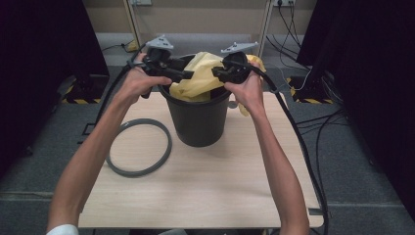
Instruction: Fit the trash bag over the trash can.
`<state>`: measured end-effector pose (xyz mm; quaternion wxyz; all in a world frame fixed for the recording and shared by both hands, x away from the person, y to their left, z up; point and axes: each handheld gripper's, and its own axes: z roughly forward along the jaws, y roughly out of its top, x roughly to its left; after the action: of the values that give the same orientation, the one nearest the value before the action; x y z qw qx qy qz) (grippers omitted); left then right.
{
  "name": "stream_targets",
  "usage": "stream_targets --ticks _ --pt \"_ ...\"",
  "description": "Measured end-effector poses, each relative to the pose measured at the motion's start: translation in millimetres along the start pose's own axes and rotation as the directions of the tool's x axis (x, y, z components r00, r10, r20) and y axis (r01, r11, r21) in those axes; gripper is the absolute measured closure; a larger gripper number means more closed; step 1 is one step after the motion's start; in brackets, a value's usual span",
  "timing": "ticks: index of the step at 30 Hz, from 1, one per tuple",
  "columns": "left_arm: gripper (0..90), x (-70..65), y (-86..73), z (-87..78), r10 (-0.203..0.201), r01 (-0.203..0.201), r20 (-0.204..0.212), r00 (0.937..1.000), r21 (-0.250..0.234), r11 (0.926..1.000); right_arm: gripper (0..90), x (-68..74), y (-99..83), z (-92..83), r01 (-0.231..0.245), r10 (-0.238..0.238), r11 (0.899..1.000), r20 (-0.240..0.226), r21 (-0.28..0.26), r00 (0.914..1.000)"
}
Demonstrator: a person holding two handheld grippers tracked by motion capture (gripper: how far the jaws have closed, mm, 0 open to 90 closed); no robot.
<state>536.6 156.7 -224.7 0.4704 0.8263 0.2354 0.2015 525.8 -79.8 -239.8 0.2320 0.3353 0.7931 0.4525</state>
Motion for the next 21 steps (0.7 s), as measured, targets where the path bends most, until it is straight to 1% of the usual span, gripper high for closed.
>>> stream_targets --ticks 2,3,4,5,6,7,8,9,11,12,15,18,21 --pt "35.9 -3.2 6.3 12.2 0.021 -0.021 0.002 0.9998 0.005 0.9998 85.6 -0.4 -3.7 -4.6 0.004 -0.004 1.000 -0.005 0.000 1.0000" --pt "36.0 -5.1 9.4 21.2 0.021 -0.021 0.009 0.9997 0.010 0.9997 85.5 -0.4 -5.0 -6.2 -0.001 0.001 1.000 -0.009 -0.001 1.0000" --pt "38.9 -6.3 11.0 27.6 0.036 -0.036 0.032 0.9988 0.021 0.9991 85.3 -0.9 -7.4 -8.2 -0.006 0.006 1.000 -0.014 0.000 0.9999" --pt "51.4 -6.8 11.5 31.4 0.058 -0.060 0.048 0.9971 0.025 0.9979 85.2 -1.6 -9.3 -9.7 -0.010 0.010 1.000 -0.018 0.002 0.9998" --pt "68.3 -7.2 11.8 36.6 0.069 -0.071 0.055 0.9961 0.034 0.9969 85.0 -2.3 -10.6 -10.9 -0.010 0.010 1.000 -0.020 0.000 0.9997" --pt "76.8 -6.7 10.9 40.0 0.065 -0.067 0.047 0.9968 0.047 0.9967 84.5 -3.5 -12.9 -13.3 -0.012 0.012 1.000 -0.019 0.000 0.9997" --pt "82.6 -5.3 9.6 41.6 0.070 -0.072 0.027 0.9972 0.072 0.9948 83.9 -4.9 -14.8 -15.6 -0.018 0.018 1.000 -0.020 -0.004 0.9996" --pt "85.7 -3.6 7.7 42.4 0.072 -0.073 0.010 0.9973 0.088 0.9934 83.1 -6.7 -17.0 -18.2 -0.025 0.025 1.000 -0.023 -0.008 0.9994" --pt "88.1 1.4 3.1 40.9 0.070 -0.069 -0.004 0.9976 0.113 0.9912 80.7 -10.5 -21.5 -24.2 -0.037 0.037 0.999 -0.018 -0.010 0.9991" --pt "88.4 4.1 0.5 38.9 0.057 -0.055 -0.012 0.9983 0.123 0.9909 79.3 -12.8 -24.0 -27.4 -0.041 0.041 0.999 -0.012 -0.013 0.9991" --pt "88.7 12.0 -6.7 32.2 0.040 -0.036 -0.031 0.9987 0.135 0.9902 72.4 -20.4 -31.5 -35.7 -0.064 0.064 0.998 0.004 -0.017 0.9980" --pt "88.8 21.2 -15.3 23.7 0.012 -0.004 -0.052 0.9986 0.140 0.9902 59.4 -30.3 -39.8 -44.0 -0.103 0.104 0.995 0.038 -0.016 0.9939" --pt "88.8 28.2 -22.6 16.8 -0.002 0.012 -0.066 0.9978 0.142 0.9898 48.7 -40.7 -46.2 -49.6 -0.142 0.144 0.990 0.093 -0.025 0.9852"
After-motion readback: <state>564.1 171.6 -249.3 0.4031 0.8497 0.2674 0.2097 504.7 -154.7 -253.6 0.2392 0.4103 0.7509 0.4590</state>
